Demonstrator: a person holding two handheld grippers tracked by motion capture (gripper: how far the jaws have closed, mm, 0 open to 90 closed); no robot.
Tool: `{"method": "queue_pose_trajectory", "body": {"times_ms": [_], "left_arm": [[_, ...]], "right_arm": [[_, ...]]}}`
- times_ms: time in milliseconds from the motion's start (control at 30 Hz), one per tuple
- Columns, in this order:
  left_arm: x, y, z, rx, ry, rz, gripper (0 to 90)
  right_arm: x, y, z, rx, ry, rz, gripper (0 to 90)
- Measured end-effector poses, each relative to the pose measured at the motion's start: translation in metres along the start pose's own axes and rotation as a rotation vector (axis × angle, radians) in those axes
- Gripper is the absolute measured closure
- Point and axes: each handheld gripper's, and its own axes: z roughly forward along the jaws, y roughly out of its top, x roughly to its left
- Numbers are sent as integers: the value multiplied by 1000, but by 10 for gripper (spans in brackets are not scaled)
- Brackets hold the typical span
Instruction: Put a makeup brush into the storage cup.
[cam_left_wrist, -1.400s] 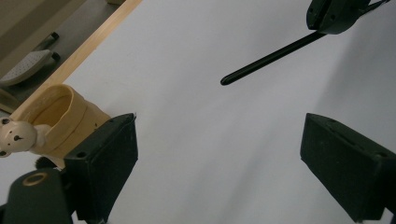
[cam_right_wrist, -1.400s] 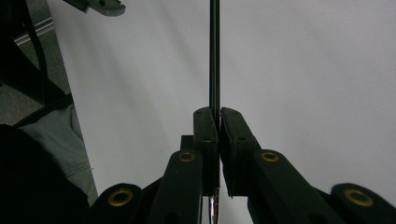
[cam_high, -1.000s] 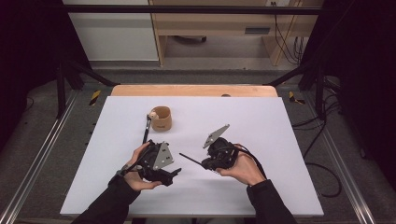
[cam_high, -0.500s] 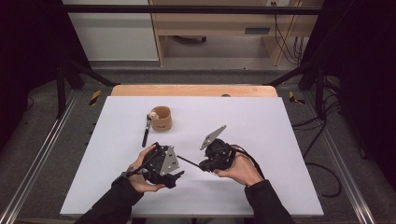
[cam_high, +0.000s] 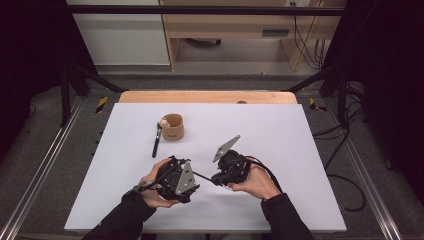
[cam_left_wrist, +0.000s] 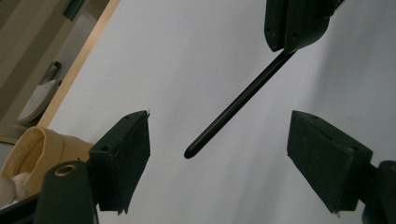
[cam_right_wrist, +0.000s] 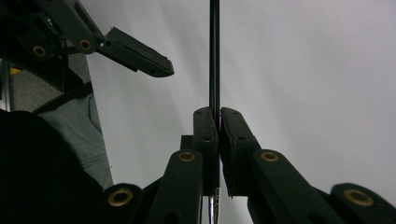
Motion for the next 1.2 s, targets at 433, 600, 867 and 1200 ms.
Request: {"method": "queue_pose_trajectory", "body": {"times_ms": [433,600,867,1200], "left_arm": [[-10,2,8,23,36,119,335],[-11,3,11,32,40,157,392],[-14,5,13,43,44,212,508],[-17,5,17,64,51,272,649]], "right_arm": [[2,3,3,20,16,-20,857],[2,4,3,13,19,-18,857],[4,4,5,17,27,-21,857],[5,6,6,29,35,-30,858]]}}
